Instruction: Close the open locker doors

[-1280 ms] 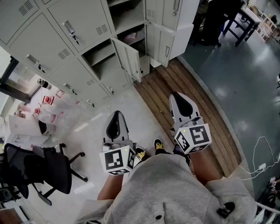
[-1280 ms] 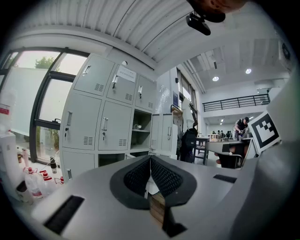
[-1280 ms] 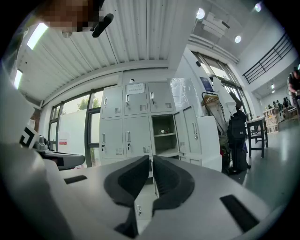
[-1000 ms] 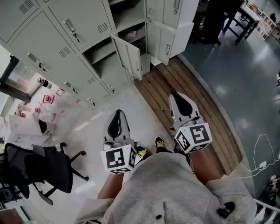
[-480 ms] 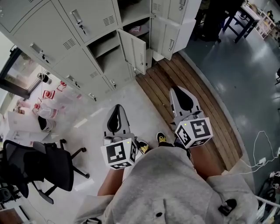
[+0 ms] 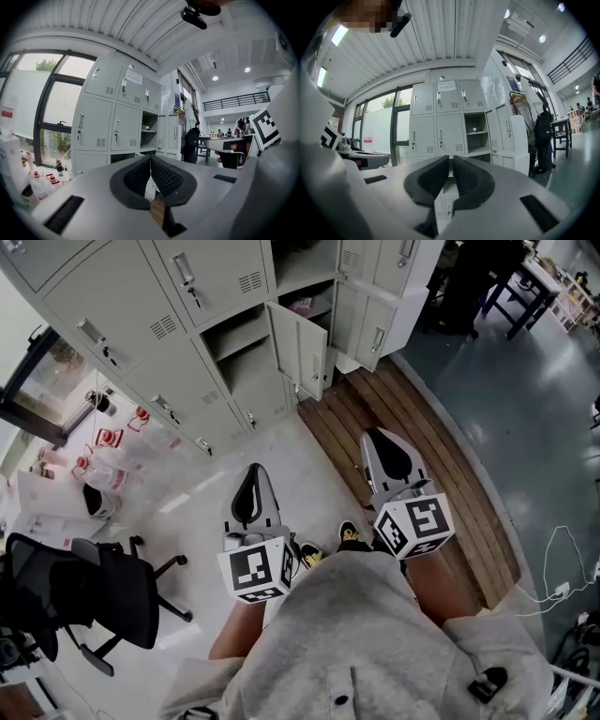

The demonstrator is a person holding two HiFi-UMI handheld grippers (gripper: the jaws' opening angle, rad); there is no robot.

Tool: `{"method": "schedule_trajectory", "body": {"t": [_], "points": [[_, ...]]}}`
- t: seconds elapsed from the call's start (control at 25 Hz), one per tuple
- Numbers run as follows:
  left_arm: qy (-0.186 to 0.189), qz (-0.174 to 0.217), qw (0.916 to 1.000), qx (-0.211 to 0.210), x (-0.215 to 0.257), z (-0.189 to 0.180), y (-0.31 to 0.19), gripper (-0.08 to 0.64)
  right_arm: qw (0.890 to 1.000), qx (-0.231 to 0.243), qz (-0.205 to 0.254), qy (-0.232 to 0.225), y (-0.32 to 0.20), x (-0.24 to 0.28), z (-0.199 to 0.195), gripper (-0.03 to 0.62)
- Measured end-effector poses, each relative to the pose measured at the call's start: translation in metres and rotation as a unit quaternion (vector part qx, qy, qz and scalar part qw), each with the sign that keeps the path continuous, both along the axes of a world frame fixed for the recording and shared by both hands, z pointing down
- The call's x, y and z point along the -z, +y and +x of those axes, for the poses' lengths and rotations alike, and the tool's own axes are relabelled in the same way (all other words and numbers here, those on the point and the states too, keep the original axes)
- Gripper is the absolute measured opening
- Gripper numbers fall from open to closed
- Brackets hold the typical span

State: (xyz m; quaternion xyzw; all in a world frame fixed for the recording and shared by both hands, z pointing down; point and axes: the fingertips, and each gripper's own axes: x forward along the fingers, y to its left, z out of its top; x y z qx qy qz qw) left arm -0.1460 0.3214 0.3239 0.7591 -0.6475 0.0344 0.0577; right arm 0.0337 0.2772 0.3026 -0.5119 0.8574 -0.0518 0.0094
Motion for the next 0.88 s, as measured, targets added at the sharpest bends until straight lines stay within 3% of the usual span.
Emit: {"method": "schedule_trajectory", "body": {"t": [0.88], "points": [[-0.011,0.015,0.9997,-0.013,-0.002,-0.002,-0.003,0.012,1.000,0.002,0.015,-0.005,0.003,-0.007,-0.010,0.044]]}}
